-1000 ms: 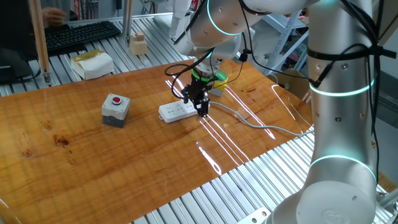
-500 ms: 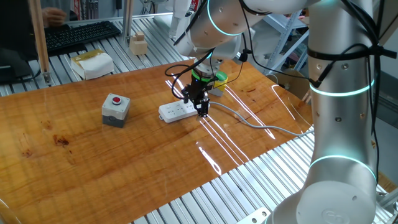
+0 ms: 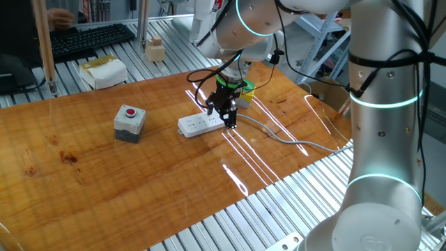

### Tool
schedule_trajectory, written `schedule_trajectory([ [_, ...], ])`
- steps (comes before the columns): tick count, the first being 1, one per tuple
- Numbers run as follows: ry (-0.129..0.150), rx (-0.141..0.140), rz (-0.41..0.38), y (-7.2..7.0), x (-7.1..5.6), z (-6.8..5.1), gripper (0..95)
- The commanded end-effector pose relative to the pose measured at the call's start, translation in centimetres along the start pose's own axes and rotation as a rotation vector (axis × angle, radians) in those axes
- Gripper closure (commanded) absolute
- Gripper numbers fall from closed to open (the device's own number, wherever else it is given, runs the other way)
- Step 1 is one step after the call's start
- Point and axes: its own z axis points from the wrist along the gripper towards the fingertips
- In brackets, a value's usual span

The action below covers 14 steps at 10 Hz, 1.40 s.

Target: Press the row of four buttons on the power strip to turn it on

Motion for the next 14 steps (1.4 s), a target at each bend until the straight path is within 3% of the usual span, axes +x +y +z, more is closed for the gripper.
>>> schedule_trajectory([
  [1, -0.003, 0.000, 0.004, 0.0, 0.0, -0.1, 0.0],
  [11, 0.017, -0.033, 0.030, 0.3, 0.1, 0.3, 0.0],
  [14, 0.019, -0.067, 0.034, 0.3, 0.4, 1.8, 0.0],
])
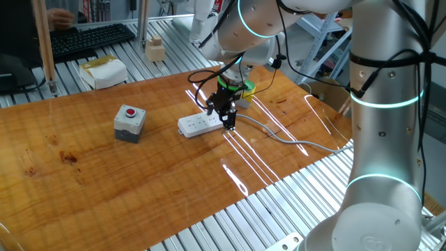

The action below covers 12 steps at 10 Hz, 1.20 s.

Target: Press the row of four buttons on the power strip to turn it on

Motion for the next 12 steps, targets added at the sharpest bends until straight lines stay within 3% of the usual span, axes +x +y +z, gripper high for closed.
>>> schedule_trajectory([
  [1, -0.006, -0.024, -0.010, -0.3, 0.0, 0.9, 0.0],
  [3, -0.004, -0.037, -0.010, -0.3, 0.0, 0.8, 0.0],
  [6, -0.011, -0.024, -0.015, -0.3, 0.0, 0.8, 0.0],
  [8, -0.007, 0.023, -0.033, -0.5, -0.2, -1.3, 0.0],
  [12, -0.008, 0.024, -0.030, -0.5, -0.2, -1.8, 0.0],
])
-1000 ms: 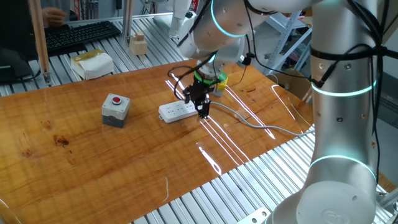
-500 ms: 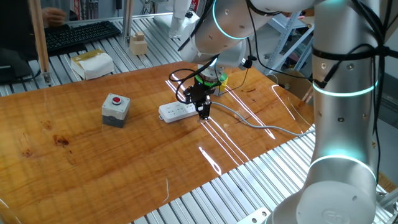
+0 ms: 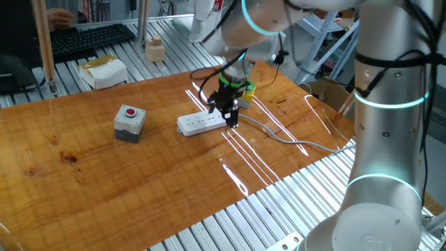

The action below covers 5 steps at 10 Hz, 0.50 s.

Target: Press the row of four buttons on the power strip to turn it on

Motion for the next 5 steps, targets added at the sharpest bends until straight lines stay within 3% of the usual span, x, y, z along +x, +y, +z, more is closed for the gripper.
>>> schedule_trajectory([
  [1, 0.004, -0.017, 0.019, 0.37, -0.11, 0.23, 0.0],
  [5, 0.003, -0.037, 0.035, 0.62, -0.15, 0.52, 0.0],
])
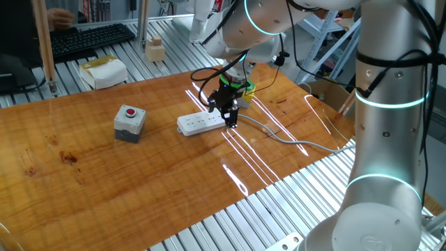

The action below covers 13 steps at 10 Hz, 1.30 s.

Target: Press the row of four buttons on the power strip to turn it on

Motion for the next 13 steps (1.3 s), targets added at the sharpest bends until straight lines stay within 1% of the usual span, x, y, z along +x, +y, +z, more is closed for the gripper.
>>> schedule_trajectory([
  [1, -0.001, 0.000, 0.003, 0.05, 0.10, 0.01, 0.0],
  [13, -0.003, -0.008, 0.007, 0.47, 0.26, 0.79, 0.0],
])
